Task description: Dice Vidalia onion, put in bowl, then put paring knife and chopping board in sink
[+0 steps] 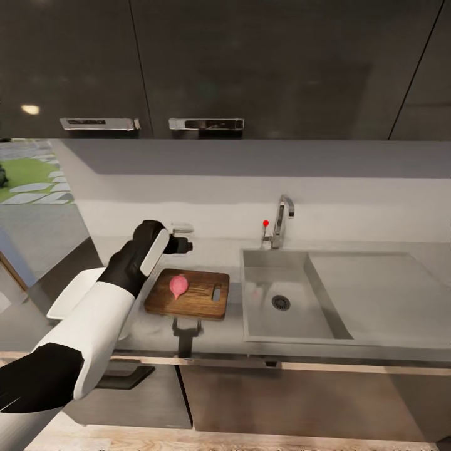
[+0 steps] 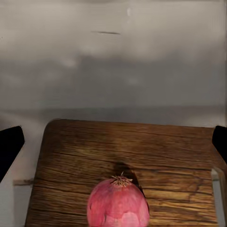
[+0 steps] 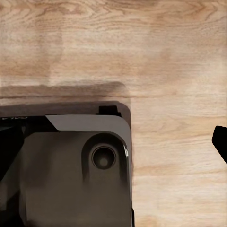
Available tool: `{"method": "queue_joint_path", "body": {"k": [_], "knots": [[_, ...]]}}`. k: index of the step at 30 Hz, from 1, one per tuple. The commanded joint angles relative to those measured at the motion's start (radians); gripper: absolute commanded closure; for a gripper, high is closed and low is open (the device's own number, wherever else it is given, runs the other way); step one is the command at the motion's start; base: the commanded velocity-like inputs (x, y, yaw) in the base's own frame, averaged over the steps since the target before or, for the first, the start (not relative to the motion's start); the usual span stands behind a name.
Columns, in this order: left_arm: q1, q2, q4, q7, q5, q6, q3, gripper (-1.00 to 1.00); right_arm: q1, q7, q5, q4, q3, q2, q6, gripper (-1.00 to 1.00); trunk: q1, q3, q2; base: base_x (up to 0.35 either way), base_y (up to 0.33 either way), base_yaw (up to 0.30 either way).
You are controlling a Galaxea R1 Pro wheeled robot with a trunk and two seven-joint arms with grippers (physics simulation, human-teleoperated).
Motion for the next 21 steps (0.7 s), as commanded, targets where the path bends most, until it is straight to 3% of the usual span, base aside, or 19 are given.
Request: {"method": "queue_joint_path", "body": {"k": [1, 21], "knots": [[-0.001, 0.001, -0.003, 0.010, 0.011, 0.004, -0.002, -1.00, -0.001, -0.002, -0.011, 0.001, 0.008, 0.000, -0.004, -1.00, 0.000, -0.001, -0.001, -0.104, 0.000, 0.000], [-0.001, 0.012, -0.003, 0.010, 0.012, 0.005, -0.003, -1.00, -0.001, -0.002, -0.010, 0.001, 0.007, -0.001, -0.004, -1.00, 0.000, -0.001, -0.001, -0.301, 0.000, 0.000]]}}
